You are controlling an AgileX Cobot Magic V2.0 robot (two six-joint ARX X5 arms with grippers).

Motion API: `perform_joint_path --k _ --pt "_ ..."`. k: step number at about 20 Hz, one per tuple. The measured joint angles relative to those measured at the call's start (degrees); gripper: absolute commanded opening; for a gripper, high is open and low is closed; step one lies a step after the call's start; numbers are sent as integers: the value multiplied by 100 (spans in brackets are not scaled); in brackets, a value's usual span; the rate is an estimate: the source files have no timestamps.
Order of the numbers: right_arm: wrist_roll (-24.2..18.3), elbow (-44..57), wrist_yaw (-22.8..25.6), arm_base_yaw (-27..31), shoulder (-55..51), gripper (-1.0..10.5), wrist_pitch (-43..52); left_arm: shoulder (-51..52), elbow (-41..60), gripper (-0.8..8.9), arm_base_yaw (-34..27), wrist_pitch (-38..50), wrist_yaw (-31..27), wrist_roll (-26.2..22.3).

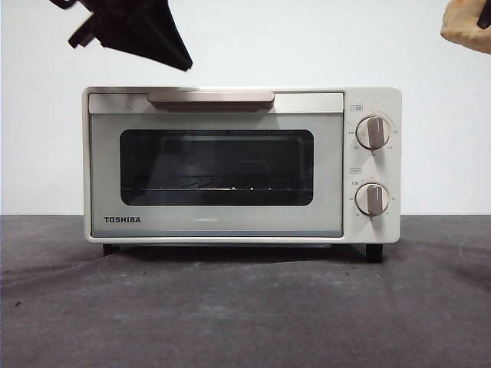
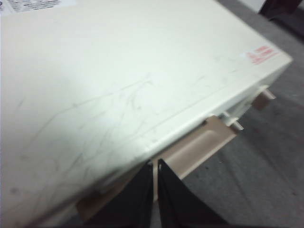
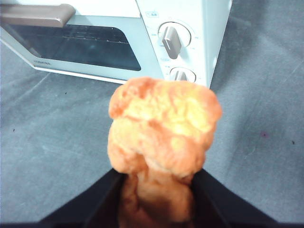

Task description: The left arm flap open the oven, the right arm pick bread and place it into oven, the left arm flap close the oven

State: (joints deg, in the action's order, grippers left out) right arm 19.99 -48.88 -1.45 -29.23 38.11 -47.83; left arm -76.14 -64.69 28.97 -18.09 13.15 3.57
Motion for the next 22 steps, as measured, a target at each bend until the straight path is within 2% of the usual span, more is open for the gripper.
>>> perform_joint_path --k 13,18,22 --pt "-4 -4 0 0 2 169 -79 -481 -76 17 284 195 -286 -262" --pt "-22 -4 0 0 2 169 -77 -472 -216 17 610 -367 -271 -262" --pt "-31 -4 0 -2 2 169 -77 -422 -229 17 1051 -1139 -181 -258"
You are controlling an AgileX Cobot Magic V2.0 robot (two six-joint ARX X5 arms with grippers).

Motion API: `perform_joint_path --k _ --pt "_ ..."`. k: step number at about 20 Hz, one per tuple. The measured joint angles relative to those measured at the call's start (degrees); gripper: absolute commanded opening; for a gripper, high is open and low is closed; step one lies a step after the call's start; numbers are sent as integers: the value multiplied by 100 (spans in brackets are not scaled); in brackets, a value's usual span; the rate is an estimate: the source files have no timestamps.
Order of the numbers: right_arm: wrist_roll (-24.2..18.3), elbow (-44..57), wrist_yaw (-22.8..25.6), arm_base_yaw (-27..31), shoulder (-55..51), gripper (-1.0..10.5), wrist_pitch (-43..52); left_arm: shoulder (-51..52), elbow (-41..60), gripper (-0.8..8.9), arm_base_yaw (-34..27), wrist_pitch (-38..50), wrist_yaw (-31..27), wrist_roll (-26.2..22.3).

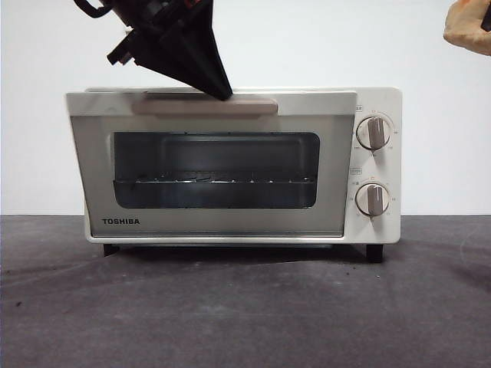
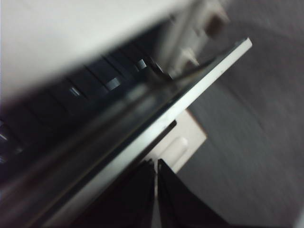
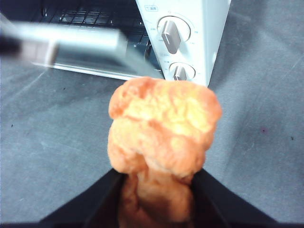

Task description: The left arm flap open the oven, the right arm pick bread and place it into oven, the left arm flap close the oven

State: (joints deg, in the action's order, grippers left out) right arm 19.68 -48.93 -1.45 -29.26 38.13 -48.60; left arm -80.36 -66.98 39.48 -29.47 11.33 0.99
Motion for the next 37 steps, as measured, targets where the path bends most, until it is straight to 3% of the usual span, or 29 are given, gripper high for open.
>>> perform_joint_path --k 7,17,27,32,37 --pt "-35 0 0 2 0 169 -2 -125 114 17 546 -1261 -92 2" --pt "-35 0 -48 2 4 169 -2 -90 116 17 669 -1403 -103 131" --pt "-35 0 -199 2 90 169 -2 1888 245 16 -424 -1163 -678 323" --pt "-81 -2 -343 -39 328 169 87 3152 695 16 -979 -1864 -691 323" --pt "-70 -9 -765 -433 765 169 487 3836 1167 16 -1086 -2310 -691 323"
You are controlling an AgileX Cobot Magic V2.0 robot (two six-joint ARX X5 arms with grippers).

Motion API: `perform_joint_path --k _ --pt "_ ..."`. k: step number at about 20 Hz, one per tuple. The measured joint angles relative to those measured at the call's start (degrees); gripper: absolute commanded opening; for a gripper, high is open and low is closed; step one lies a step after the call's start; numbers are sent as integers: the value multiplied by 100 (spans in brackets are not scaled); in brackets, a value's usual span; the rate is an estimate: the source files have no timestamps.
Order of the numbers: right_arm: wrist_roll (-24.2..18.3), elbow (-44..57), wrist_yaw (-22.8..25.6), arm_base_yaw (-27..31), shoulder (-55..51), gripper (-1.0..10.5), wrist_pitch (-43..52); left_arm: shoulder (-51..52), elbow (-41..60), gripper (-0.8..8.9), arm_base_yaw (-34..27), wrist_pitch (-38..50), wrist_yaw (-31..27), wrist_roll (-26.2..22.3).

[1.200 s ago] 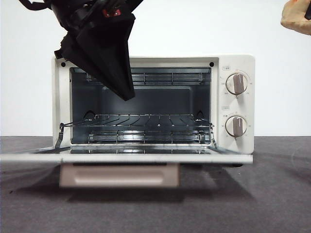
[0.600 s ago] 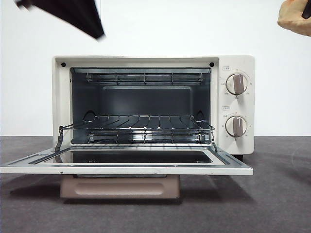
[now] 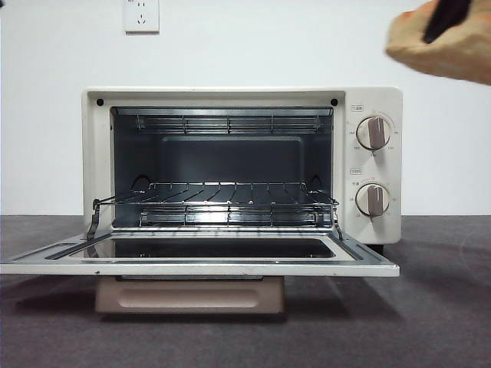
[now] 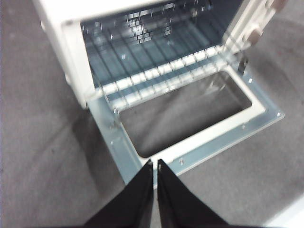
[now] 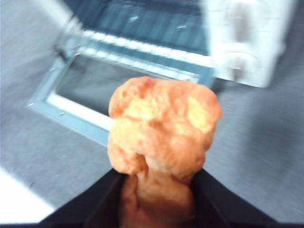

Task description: The left arm flap open the oven, the right arm pick bread and place it into oven, the left arm flap close the oven

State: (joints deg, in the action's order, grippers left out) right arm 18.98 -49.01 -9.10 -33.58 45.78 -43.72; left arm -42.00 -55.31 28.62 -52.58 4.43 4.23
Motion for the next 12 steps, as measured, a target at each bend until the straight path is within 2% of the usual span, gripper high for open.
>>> perform_joint_path --k 3,7,10,12 --pt "221 -2 -133 -490 485 169 621 46 57 16 0 13 2 0" --pt "675 -2 -142 -1139 1467 169 2076 35 59 16 0 22 2 0" --pt "1021 -2 -144 -1255 2371 169 3237 37 59 16 0 31 2 0" --pt "1228 -13 81 -1255 2929 169 3871 37 59 16 0 37 2 0"
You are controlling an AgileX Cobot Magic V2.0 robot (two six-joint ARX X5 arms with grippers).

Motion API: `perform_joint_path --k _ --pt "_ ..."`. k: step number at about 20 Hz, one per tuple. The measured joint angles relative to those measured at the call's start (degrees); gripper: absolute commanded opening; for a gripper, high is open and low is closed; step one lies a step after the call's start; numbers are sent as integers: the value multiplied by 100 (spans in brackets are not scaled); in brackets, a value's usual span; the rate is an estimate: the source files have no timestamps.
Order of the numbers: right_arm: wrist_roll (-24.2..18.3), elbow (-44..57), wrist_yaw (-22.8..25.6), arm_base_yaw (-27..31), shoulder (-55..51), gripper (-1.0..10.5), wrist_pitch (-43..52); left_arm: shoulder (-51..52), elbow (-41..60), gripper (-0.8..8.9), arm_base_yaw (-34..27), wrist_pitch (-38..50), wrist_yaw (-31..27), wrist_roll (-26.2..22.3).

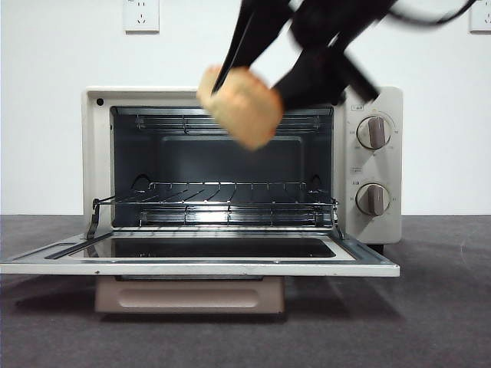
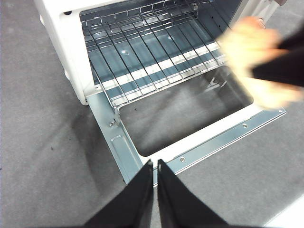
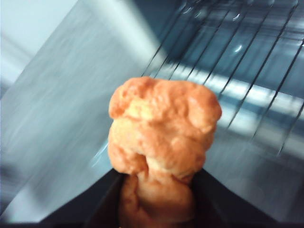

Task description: The left arm flap open the oven, the right arm pick bread and place it into oven, the left arm flap close the oven

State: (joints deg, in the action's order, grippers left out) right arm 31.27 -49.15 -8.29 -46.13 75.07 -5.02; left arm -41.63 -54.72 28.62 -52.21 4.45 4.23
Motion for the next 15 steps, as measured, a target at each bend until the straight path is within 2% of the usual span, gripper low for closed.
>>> perform_joint_path --k 8,15 --pt "315 -35 1453 136 1139 169 1187 2 -2 16 0 11 0 0" --pt "459 -74 1939 527 1458 169 1523 2 0 16 0 11 0 0"
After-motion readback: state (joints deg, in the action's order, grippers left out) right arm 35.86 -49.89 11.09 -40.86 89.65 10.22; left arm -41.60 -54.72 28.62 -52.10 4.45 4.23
